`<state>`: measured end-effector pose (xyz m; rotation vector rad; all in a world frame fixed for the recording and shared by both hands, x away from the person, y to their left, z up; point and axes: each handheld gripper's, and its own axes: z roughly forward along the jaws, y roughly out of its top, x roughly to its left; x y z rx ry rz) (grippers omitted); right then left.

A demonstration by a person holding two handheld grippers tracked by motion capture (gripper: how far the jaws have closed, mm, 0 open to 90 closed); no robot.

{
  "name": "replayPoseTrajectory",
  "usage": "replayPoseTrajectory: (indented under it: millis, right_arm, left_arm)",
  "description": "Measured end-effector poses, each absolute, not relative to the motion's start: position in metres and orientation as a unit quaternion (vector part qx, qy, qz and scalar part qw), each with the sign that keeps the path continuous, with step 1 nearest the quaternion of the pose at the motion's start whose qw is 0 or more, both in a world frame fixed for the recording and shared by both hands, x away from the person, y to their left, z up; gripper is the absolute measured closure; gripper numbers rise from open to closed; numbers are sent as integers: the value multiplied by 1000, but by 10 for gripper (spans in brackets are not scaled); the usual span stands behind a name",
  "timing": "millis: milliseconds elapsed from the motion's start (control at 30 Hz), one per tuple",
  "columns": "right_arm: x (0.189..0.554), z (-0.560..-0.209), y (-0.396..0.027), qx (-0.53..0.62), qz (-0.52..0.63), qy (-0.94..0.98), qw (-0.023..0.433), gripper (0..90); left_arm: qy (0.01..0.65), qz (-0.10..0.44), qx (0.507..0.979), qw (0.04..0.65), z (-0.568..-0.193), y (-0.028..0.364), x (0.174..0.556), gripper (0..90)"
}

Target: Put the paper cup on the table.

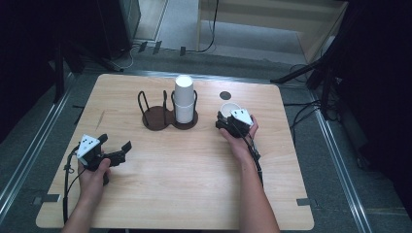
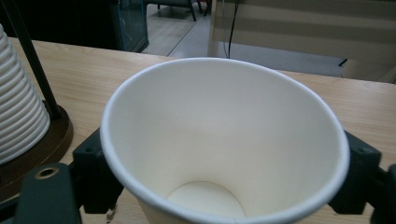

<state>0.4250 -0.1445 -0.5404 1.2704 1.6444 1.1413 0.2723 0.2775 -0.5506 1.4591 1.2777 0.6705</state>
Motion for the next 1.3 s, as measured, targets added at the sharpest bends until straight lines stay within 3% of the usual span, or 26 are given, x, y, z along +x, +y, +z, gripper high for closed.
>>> replayPoseTrajectory:
  millis: [300,1300]
  right_arm:
    - [421,-539,-147,486,456,649,368,4]
    - [353,-516,-177,445,494,644,378,0]
  left_arm:
    - [533,279,607,519,-551,278,272,0]
    - [534,279,605,521,-551,278,273,0]
